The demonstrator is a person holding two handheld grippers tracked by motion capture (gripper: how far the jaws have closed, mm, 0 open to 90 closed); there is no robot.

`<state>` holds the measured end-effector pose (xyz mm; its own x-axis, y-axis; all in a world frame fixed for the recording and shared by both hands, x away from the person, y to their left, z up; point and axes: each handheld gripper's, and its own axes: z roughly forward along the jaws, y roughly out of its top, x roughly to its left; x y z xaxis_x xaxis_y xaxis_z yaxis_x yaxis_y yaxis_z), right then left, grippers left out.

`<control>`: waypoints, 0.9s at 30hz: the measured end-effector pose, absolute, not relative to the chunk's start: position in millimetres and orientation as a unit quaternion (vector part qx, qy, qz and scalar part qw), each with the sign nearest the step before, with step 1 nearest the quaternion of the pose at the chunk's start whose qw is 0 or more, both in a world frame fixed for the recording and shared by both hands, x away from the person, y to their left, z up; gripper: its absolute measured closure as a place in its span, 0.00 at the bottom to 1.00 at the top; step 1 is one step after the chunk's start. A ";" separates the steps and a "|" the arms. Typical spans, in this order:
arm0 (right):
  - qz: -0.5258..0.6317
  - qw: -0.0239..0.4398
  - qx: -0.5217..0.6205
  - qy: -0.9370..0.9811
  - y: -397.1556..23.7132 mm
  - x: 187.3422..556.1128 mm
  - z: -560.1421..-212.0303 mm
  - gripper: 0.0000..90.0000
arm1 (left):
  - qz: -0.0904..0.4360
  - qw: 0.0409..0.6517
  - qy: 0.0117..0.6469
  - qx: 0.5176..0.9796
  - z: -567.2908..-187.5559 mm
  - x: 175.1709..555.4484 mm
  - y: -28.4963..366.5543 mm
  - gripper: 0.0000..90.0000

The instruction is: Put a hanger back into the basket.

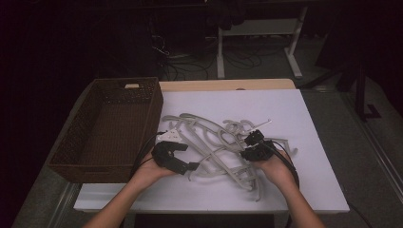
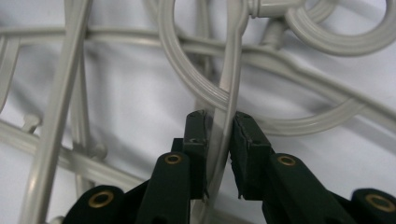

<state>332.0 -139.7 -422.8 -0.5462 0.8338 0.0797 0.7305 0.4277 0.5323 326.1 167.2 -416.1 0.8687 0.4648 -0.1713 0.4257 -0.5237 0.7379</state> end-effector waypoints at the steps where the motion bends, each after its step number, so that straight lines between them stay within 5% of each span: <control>1: 0.266 0.101 0.468 0.837 -141.5 332.9 -421.5 0.86 | 0.023 0.416 0.255 0.872 -416.2 326.0 167.0 0.13; 27: 0.385 0.051 0.439 0.811 -209.7 339.0 -404.1 0.91 | 0.026 0.421 0.256 0.870 -412.0 325.8 167.2 0.13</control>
<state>339.0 -209.7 -404.1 -0.6102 0.7501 0.2551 0.6717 0.3190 0.6686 325.8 167.2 -412.0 0.8679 0.4668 -0.1696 0.4225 -0.5143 0.7463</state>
